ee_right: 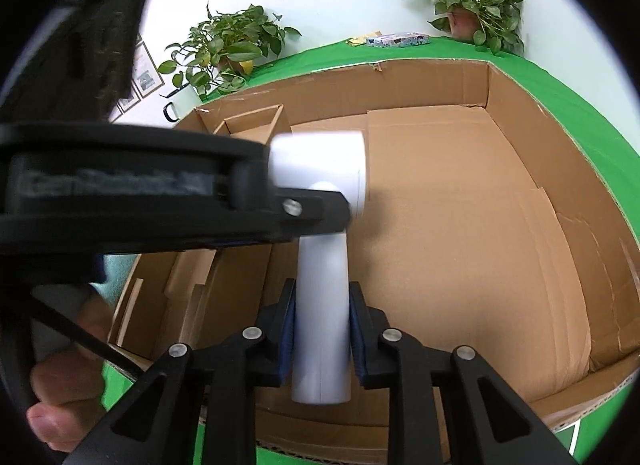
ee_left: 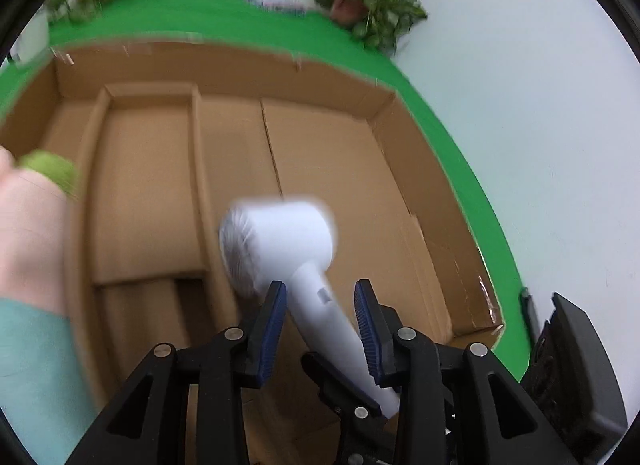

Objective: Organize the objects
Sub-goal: 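Lift the hair dryer with the right gripper and carry it over the box, then lower the hair dryer beside the divider insert and open the right gripper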

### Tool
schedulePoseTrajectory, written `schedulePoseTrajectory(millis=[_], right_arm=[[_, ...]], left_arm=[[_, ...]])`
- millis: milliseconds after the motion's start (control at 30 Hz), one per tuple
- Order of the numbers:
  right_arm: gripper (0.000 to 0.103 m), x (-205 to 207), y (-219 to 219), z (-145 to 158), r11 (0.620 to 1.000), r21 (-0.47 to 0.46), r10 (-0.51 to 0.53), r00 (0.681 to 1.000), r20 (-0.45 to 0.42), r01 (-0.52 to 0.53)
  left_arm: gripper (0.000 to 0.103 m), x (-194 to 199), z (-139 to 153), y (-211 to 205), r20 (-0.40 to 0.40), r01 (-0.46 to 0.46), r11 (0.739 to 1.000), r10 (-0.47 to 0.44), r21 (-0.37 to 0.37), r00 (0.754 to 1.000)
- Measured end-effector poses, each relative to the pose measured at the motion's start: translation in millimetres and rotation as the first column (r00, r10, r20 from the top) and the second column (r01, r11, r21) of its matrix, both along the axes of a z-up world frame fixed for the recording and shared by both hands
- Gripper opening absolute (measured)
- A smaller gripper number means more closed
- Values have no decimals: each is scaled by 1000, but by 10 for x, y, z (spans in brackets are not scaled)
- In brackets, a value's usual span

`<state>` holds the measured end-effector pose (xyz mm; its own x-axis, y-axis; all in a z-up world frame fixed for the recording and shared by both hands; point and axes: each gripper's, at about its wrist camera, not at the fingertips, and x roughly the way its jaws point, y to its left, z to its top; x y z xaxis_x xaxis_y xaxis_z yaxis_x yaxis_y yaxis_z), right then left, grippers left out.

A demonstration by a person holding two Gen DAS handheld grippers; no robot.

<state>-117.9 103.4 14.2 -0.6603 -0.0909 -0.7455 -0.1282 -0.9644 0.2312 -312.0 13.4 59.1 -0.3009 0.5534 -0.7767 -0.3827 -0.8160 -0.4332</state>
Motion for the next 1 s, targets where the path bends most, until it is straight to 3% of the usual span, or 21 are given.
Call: schedulePoseTrajectory(millis=[133,300,433,533,667,833,1000], right_arm=[[27,-17,-7,5,1000,-11,9,1000,7,-8],[27,-36,-3,50,996,-67,57,998,18,-56],[27,-81,48,74,994,-86,78,996,40,-74],[27,-126,18,100,993,-56,105,992,64,-102],[23,-168,-88,4,990,-55,139,983,124,-133],[23,-123,-120,-11,992,-64,120,984,133,-112],[23,-106,-163,3,992,-64,118,982,145,-110]], left_arm=[[38,188,189,-191,-62,-24,1000,24,1,998],[38,539,224,-482,-125,-52,996,43,-72,991],[38,693,53,-529,-109,-33,986,15,-165,994],[38,773,20,-529,-118,-23,988,4,-156,993],[40,799,14,-469,-122,-18,980,-7,-200,993],[33,739,32,-490,-123,-39,969,8,-245,992],[33,778,24,-513,-121,-35,966,4,-257,993]])
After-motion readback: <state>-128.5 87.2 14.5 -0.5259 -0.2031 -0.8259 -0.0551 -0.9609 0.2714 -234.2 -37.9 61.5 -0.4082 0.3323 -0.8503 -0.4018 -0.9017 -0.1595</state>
